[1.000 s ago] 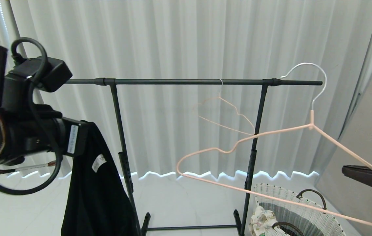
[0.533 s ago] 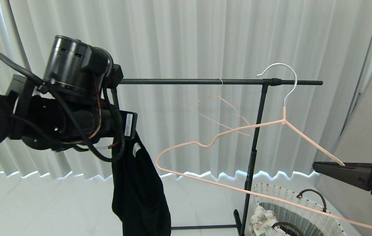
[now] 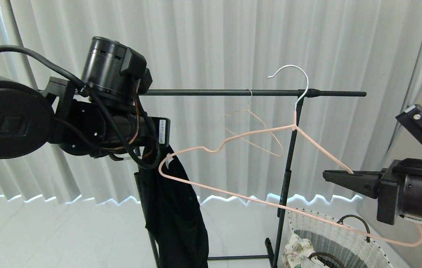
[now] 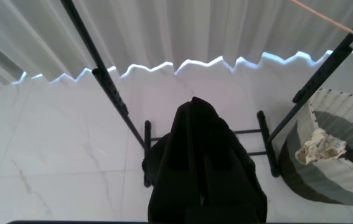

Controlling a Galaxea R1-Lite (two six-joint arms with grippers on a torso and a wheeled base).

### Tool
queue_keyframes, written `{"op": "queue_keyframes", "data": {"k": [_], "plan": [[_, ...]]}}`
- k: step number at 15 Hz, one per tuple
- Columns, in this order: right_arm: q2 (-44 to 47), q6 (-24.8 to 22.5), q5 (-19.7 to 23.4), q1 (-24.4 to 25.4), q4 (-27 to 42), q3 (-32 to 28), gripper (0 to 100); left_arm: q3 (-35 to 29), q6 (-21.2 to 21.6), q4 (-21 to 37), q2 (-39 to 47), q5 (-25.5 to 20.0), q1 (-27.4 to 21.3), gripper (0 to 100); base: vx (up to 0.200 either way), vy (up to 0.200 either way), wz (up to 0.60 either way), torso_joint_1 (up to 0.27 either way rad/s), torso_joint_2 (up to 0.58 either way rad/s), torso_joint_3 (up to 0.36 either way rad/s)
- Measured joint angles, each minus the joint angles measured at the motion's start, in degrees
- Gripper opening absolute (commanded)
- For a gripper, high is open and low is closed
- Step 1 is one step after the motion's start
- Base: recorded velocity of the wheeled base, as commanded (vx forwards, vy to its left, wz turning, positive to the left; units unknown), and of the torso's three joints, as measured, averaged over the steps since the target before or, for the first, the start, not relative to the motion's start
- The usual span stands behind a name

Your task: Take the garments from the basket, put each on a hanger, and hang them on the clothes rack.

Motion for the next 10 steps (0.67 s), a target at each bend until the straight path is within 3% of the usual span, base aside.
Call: {"op": "queue_keyframes", "data": {"k": [3,10], "plan": [[3.68,0.56,-2.55,-0.02,-1.97,-0.17,0,-0.91,-1.16,-0.05,0.00,-0.02,-0.17,0,0.000,0.000,0.00,0.000,0.00,0.000],[5.89,2.12,-3.27,2.58,-3.69,-1.55,0,-1.22,-3.56,-0.02,-0.11,0.07,-1.74,0,0.000,0.000,0.00,0.000,0.00,0.000]]}}
